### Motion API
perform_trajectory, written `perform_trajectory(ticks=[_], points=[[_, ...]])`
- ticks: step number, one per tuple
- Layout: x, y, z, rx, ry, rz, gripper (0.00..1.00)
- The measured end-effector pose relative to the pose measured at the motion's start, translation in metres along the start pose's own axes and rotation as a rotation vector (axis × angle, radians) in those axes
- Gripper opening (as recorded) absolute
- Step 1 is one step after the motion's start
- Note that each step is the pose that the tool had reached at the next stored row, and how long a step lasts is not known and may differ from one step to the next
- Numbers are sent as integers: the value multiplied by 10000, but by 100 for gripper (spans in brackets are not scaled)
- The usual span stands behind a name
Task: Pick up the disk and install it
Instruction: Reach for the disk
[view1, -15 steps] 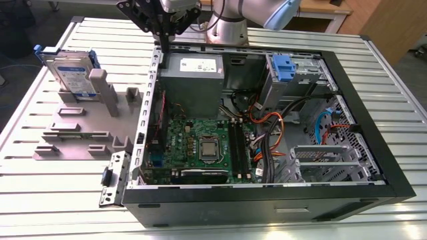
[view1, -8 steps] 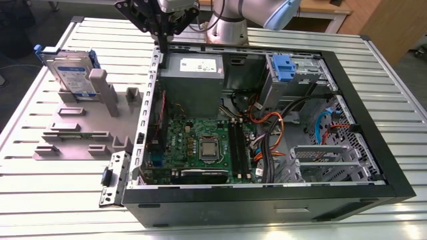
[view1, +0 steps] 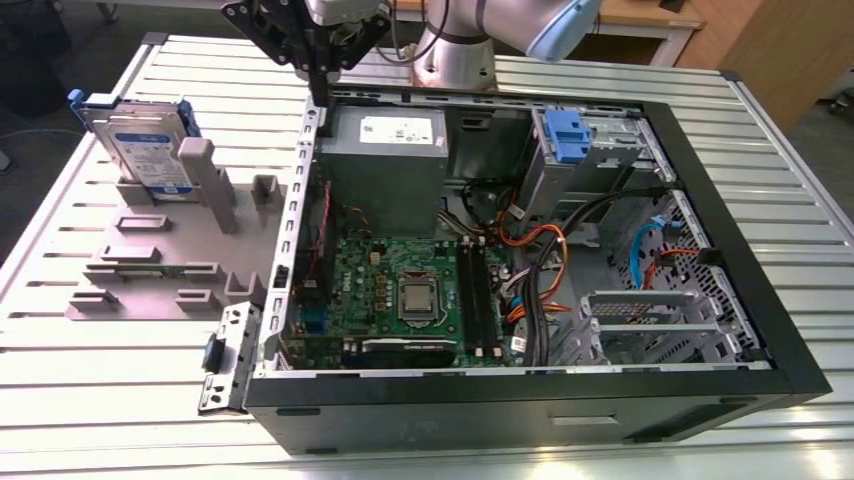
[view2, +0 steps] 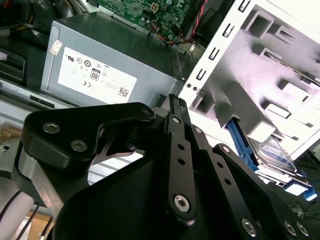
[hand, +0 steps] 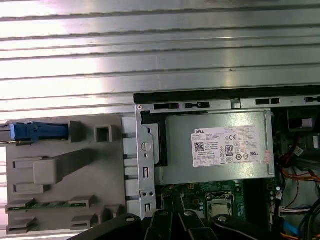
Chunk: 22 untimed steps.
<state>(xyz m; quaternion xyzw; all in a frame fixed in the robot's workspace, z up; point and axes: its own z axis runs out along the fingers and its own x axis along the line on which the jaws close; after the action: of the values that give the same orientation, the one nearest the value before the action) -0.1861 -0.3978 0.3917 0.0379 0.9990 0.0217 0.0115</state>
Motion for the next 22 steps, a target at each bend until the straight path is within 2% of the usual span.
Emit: perform_trajectory(ticks=[6, 22], points=[[35, -2, -1, 0, 0, 0, 11], [72, -5, -2, 0, 0, -1, 11]])
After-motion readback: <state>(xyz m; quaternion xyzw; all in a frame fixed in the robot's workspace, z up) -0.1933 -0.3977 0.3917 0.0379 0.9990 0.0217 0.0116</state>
